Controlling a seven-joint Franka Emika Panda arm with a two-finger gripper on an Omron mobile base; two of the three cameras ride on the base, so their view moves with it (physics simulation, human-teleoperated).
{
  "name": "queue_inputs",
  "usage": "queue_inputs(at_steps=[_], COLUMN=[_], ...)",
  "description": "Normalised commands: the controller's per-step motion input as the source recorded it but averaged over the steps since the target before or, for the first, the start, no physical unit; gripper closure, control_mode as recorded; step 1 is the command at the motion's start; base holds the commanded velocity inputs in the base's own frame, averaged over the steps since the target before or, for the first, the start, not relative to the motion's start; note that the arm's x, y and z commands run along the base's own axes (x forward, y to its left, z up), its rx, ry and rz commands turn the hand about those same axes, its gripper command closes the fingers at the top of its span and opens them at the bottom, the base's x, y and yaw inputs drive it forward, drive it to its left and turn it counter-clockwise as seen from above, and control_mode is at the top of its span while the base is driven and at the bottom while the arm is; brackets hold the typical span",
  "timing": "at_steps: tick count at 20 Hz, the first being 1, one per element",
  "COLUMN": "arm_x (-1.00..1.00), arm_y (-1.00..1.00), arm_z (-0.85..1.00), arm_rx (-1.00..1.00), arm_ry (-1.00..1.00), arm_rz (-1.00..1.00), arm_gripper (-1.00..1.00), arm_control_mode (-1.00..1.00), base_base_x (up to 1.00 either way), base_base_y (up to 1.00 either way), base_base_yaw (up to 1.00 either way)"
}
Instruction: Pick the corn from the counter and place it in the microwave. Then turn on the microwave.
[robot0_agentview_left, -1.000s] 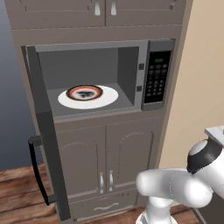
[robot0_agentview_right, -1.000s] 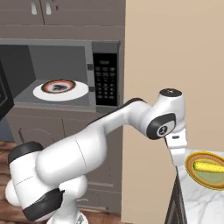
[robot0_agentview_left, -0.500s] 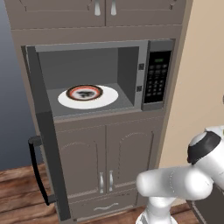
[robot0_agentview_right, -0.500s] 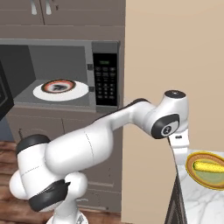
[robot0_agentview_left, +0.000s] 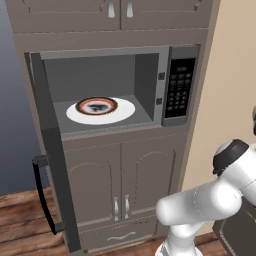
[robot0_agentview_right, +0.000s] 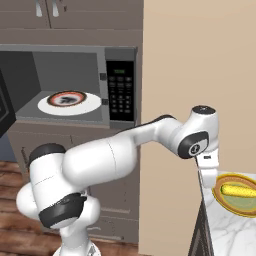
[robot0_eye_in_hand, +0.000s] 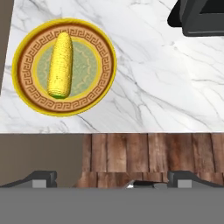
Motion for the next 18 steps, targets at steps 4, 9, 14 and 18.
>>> queue_inputs(at_steps=[4,9,14,18], arm_x=[0.06,0.05,0.14,0.09], arm_y=[-0.24,-0.17,-0.14,-0.18], arm_z=[-0.07,-0.09,-0.1,-0.07], arm_rx=[0.0,0.0,0.01,0.02], arm_ry=[0.0,0.0,0.0,0.0], arm_rz=[-0.04,-0.04,-0.02,-0.02], arm_gripper=[-1.0,-1.0,-1.0,-1.0], arm_control_mode=[-1.0,-1.0,-1.0,-1.0], base_base_x=[0.0,0.0,0.0,0.0], base_base_y=[0.0,0.0,0.0,0.0], base_base_yaw=[0.0,0.0,0.0,0.0])
